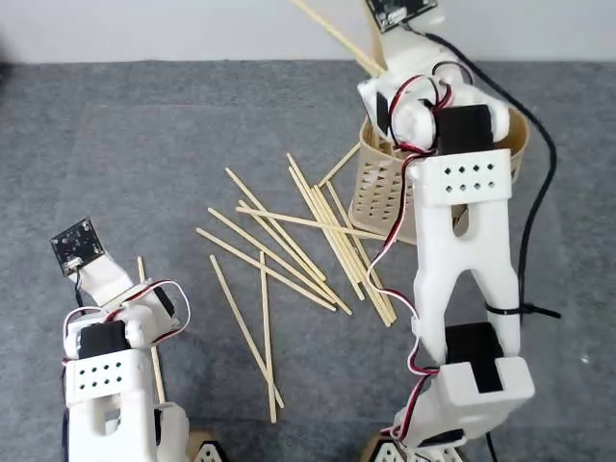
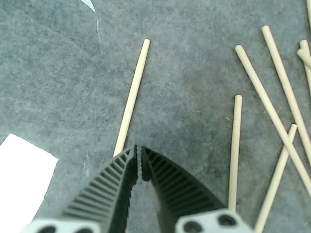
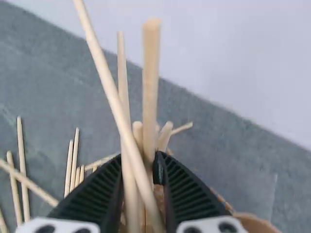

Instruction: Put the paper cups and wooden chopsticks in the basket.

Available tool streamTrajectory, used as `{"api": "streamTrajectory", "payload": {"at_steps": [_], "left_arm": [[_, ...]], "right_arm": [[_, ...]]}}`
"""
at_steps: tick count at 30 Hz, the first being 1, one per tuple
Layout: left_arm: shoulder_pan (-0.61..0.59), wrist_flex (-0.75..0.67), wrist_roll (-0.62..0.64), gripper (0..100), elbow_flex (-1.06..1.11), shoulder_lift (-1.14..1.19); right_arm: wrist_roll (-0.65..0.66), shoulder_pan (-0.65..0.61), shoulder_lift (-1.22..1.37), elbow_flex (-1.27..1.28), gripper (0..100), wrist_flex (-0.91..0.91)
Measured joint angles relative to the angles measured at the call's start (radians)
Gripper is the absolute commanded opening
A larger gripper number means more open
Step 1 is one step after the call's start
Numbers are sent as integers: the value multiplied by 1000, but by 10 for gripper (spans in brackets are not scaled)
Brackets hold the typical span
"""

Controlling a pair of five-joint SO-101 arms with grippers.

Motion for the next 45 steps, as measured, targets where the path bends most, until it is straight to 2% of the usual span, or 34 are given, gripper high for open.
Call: {"api": "streamTrajectory", "payload": {"at_steps": [11, 24, 30, 37, 45], "left_arm": [[0, 0, 0, 13, 0, 0], [0, 0, 0, 13, 0, 0], [0, 0, 0, 13, 0, 0], [0, 0, 0, 13, 0, 0], [0, 0, 0, 13, 0, 0]], "right_arm": [[0, 3, 0, 0, 8, 190], [152, 2, -3, 0, 8, 397], [169, -18, -3, 0, 12, 459], [170, -86, -51, 0, 187, 473], [170, -89, -158, 0, 180, 476]]}}
